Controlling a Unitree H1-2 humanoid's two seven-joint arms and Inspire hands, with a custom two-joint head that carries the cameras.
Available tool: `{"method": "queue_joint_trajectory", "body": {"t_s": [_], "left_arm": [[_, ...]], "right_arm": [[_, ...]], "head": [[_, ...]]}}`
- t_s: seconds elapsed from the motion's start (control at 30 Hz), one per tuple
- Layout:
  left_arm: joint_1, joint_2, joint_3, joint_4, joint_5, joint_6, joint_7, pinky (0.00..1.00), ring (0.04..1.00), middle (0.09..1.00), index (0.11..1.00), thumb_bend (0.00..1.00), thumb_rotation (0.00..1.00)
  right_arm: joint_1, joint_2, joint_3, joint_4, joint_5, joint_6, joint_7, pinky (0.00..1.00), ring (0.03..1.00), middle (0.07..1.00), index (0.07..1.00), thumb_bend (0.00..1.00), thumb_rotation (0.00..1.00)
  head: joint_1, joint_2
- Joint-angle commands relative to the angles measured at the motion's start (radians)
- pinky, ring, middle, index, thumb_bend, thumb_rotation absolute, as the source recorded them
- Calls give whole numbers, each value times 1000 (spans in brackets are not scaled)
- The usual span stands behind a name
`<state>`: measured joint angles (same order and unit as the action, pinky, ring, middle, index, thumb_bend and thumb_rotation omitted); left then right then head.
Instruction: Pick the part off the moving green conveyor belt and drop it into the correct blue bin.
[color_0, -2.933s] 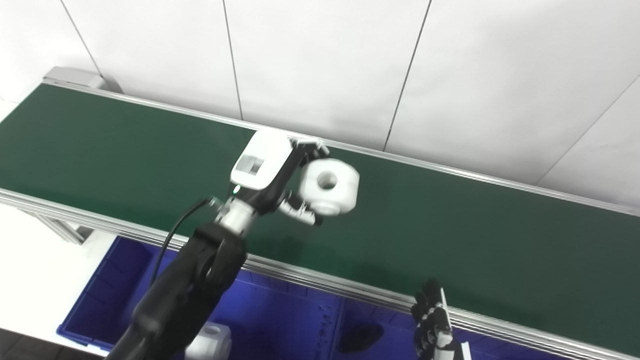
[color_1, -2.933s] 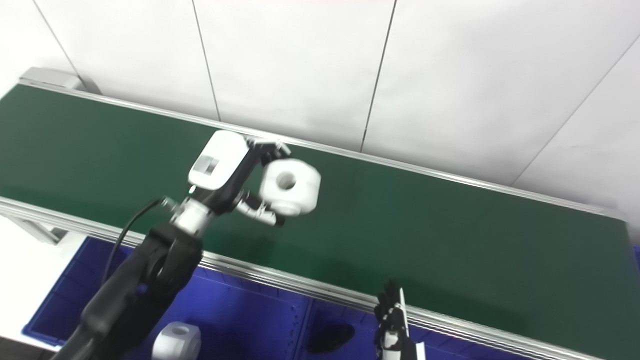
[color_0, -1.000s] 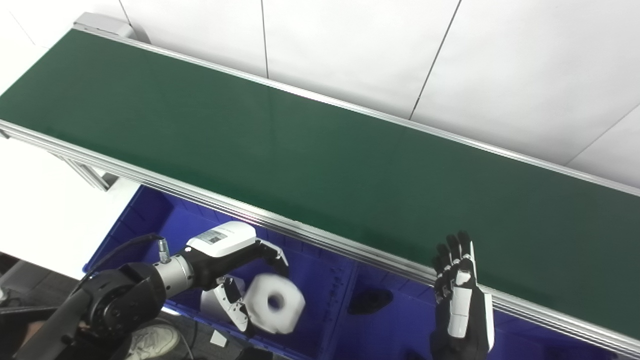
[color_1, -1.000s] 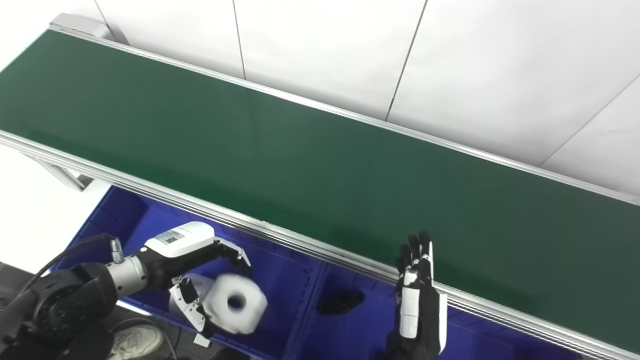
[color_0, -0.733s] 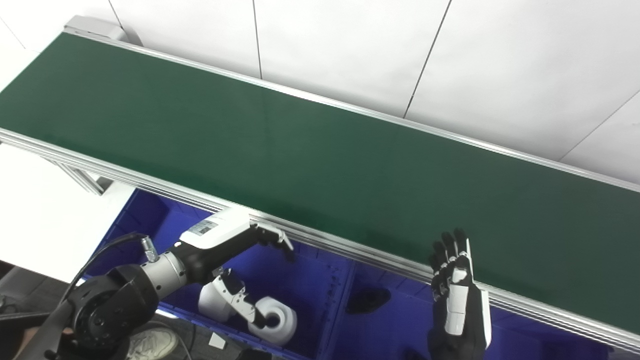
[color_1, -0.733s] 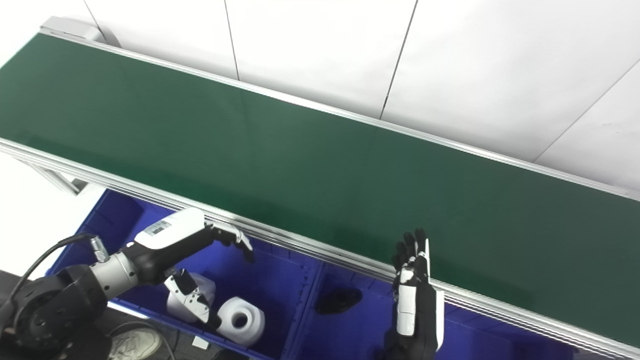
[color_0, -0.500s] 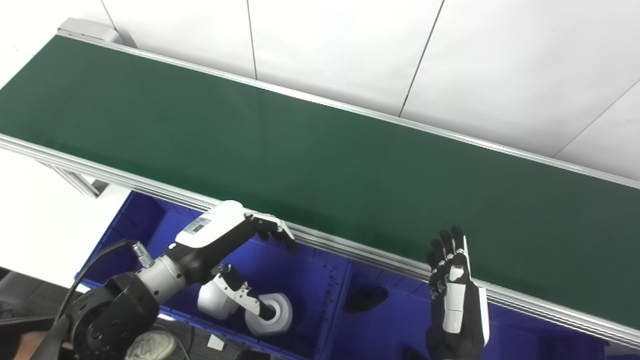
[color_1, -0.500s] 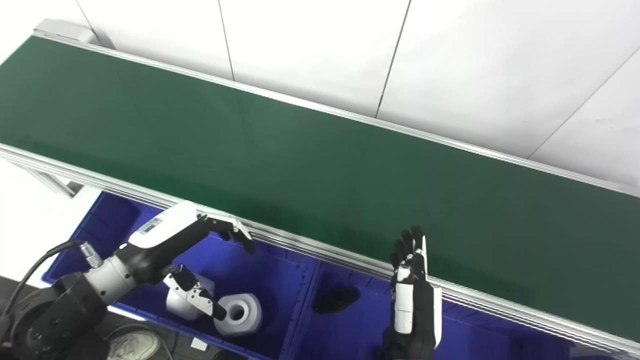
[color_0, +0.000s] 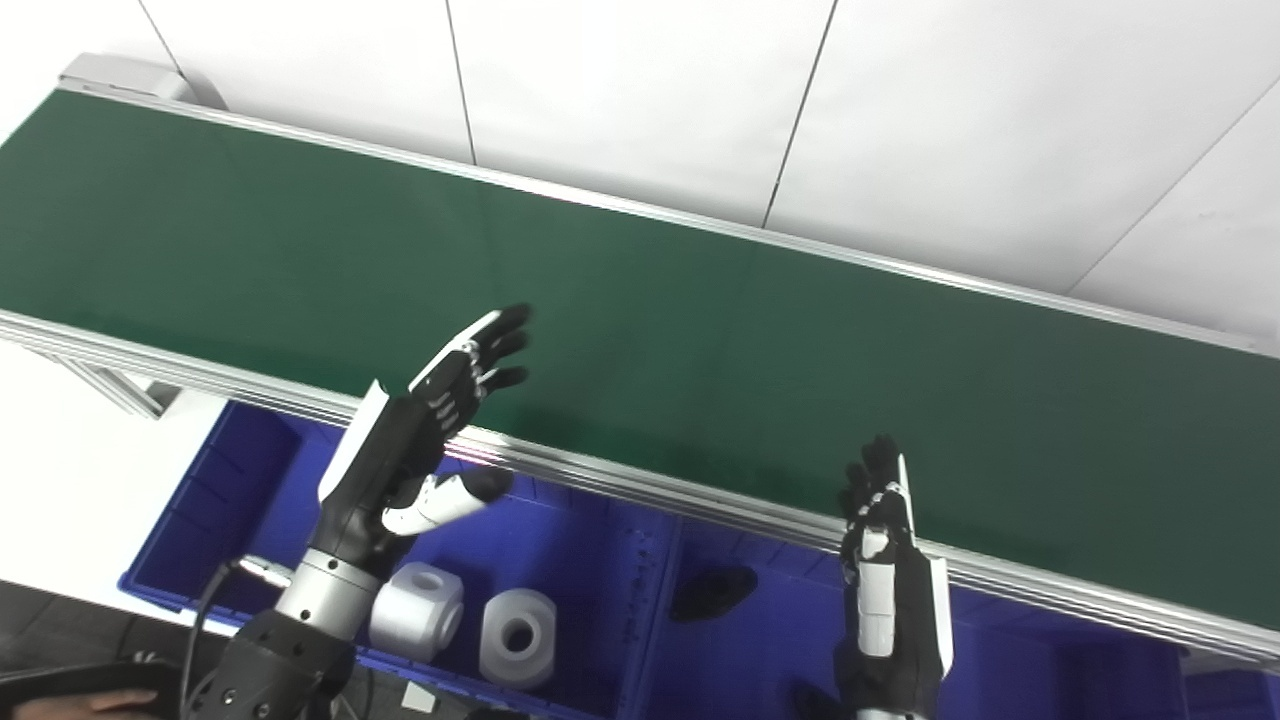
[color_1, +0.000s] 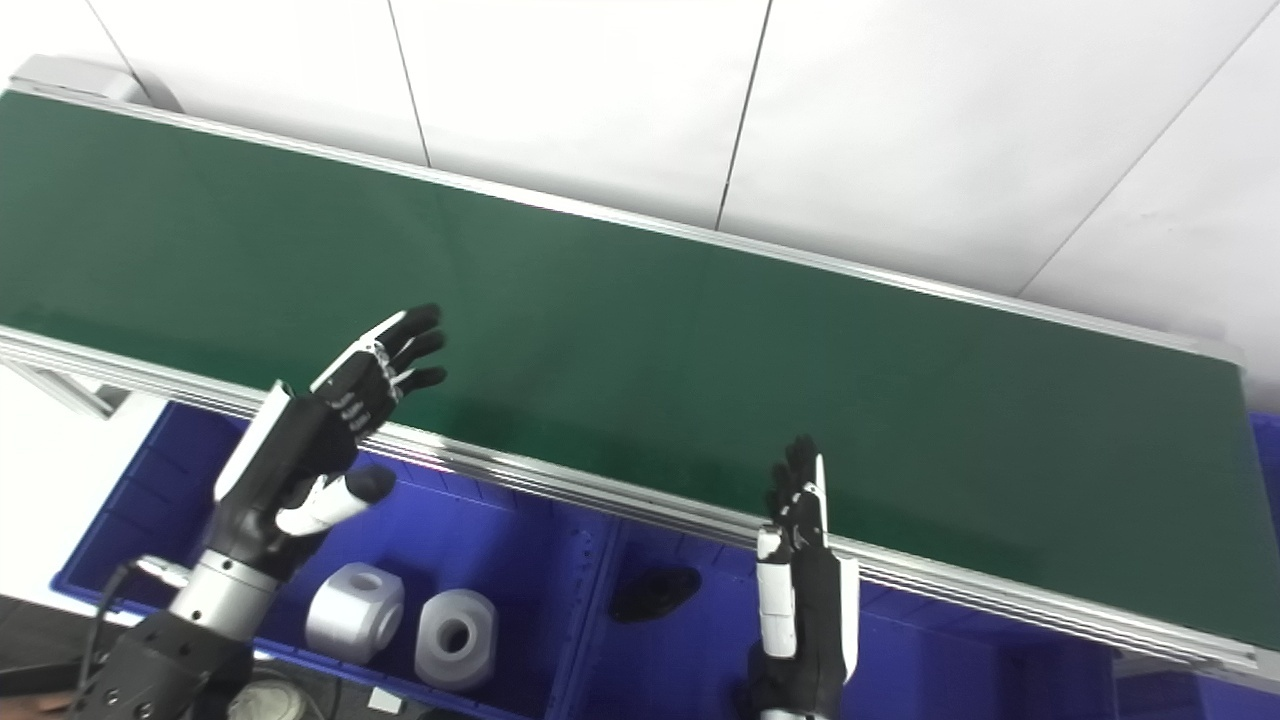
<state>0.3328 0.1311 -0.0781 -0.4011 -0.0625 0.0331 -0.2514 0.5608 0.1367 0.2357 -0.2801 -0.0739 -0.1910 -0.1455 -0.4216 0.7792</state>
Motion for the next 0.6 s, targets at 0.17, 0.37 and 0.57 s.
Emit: {"method": "queue_joint_trajectory", "body": {"t_s": [0.17, 0.37, 0.57], "left_arm": [[-92, 68, 72, 76, -109, 45, -21, 1000, 1000, 1000, 1000, 866, 806], [-136, 129, 63, 86, -143, -33, -92, 1000, 1000, 1000, 1000, 877, 733], [-129, 151, 48, 97, -182, -76, -148, 1000, 1000, 1000, 1000, 860, 772]], "right_arm": [[49, 132, 102, 89, -92, -112, -80, 989, 993, 1000, 1000, 773, 970], [33, 160, 137, 131, -119, -107, -105, 943, 948, 971, 996, 803, 992], [39, 173, 154, 137, -136, -121, -127, 937, 945, 973, 1000, 791, 983]], "head": [[-164, -6], [-255, -15], [-276, -11]]}}
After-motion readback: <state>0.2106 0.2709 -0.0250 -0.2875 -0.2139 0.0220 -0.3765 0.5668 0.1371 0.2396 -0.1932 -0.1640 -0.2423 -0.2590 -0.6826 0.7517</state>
